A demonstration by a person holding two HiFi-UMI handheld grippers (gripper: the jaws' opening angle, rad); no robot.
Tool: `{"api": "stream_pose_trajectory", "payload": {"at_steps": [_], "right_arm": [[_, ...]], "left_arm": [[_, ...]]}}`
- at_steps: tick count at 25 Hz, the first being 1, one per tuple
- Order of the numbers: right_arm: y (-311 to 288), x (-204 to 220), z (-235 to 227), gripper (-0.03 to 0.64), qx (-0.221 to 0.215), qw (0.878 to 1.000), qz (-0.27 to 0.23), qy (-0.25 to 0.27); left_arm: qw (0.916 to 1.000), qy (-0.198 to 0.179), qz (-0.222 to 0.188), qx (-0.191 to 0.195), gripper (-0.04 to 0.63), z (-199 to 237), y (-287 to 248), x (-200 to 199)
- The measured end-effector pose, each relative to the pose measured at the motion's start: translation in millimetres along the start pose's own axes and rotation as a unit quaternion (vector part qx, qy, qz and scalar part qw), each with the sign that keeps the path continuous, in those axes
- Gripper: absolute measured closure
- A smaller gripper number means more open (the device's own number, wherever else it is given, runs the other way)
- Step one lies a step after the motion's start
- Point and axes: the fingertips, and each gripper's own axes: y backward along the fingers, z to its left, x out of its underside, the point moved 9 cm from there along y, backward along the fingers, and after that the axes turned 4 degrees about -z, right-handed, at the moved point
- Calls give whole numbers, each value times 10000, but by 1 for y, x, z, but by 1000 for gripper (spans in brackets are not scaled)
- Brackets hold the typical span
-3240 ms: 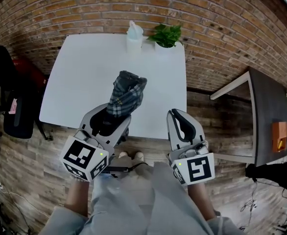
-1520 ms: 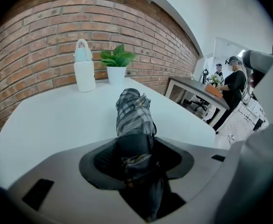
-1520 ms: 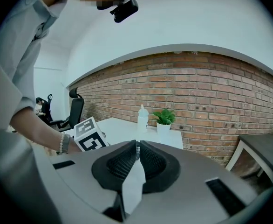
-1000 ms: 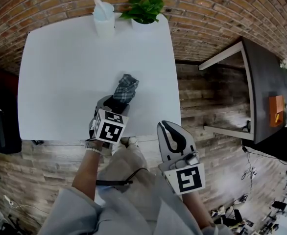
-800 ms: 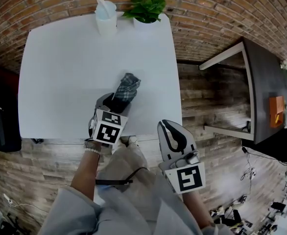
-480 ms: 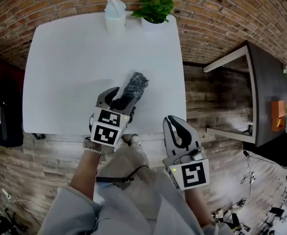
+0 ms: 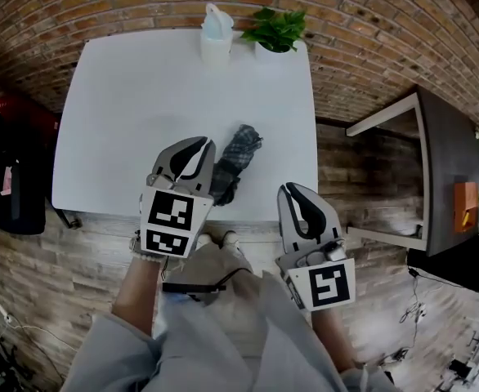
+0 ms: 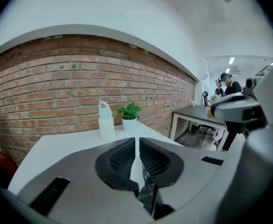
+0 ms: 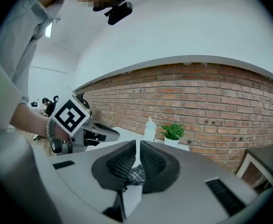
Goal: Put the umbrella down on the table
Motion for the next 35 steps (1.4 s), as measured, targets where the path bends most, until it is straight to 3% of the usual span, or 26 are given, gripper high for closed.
{"api": "stream_pose_trajectory", "payload": {"at_steps": [12,23,35], "right_arm": [[9,-35,12,561,-156,9987,-459,171],[19,-51,19,561,-258,9970,-661,308],[19,-51,24,561,-391,9963,-695,326]], "left_arm": [[9975,246,-601,-286,566,4,77,-40],[9959,273,-735,-451,566,-2,118,-44],[9949,269,-787,-571,568,-9,128,-45]]}}
